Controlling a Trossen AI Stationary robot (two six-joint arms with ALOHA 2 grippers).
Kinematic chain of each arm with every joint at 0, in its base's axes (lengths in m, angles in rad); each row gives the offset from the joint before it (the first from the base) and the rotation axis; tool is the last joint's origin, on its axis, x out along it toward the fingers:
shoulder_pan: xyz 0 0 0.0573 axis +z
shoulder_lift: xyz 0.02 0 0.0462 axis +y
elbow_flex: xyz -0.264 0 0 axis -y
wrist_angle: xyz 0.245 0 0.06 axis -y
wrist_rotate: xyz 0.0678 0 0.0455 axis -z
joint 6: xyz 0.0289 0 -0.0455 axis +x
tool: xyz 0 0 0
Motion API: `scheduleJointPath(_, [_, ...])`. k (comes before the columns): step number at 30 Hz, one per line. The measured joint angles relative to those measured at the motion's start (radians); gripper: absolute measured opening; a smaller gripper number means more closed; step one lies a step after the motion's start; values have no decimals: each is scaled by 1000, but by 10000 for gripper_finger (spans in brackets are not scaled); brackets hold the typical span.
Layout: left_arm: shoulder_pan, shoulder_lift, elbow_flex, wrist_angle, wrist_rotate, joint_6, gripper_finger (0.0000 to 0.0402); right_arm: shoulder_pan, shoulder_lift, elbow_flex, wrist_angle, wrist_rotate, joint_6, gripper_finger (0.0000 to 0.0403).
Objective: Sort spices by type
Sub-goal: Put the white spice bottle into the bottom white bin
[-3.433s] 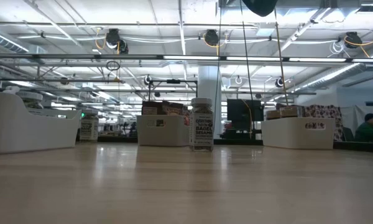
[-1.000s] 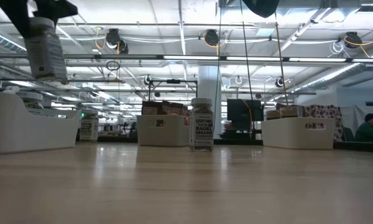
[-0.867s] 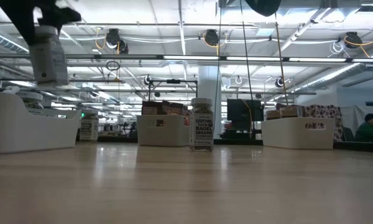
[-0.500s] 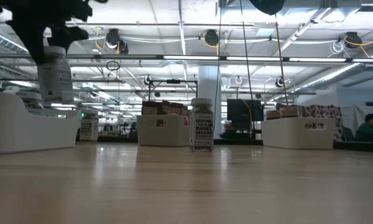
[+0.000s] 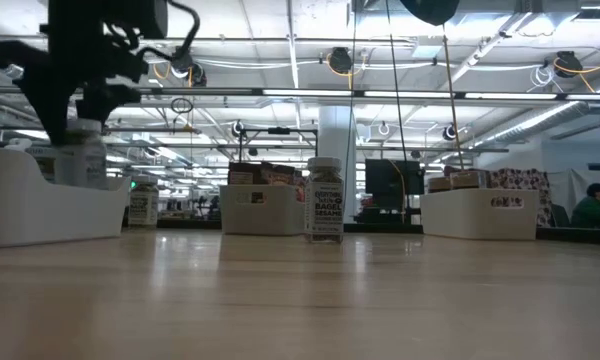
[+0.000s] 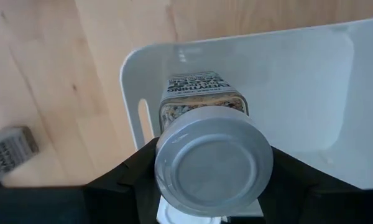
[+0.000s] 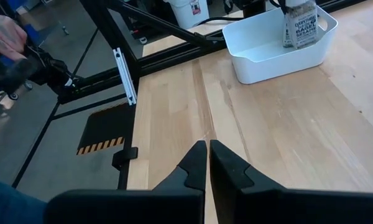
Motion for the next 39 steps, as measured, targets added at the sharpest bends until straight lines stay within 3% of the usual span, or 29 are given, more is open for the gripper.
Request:
scheduleJointPath(11, [104,0,-95,81,8,92,207,0,0,0,0,0,27,0])
scheduleJointPath(21, [139,0,-109,101,29,123,208,0,0,0,0,0,37,0])
scheduleJointPath(29, [139,0,-109,107,24,130,273,0,0,0,0,21,38,0])
scheduleJointPath(39, [138,0,-75,113,19,119,282,0,0,0,0,22,38,0])
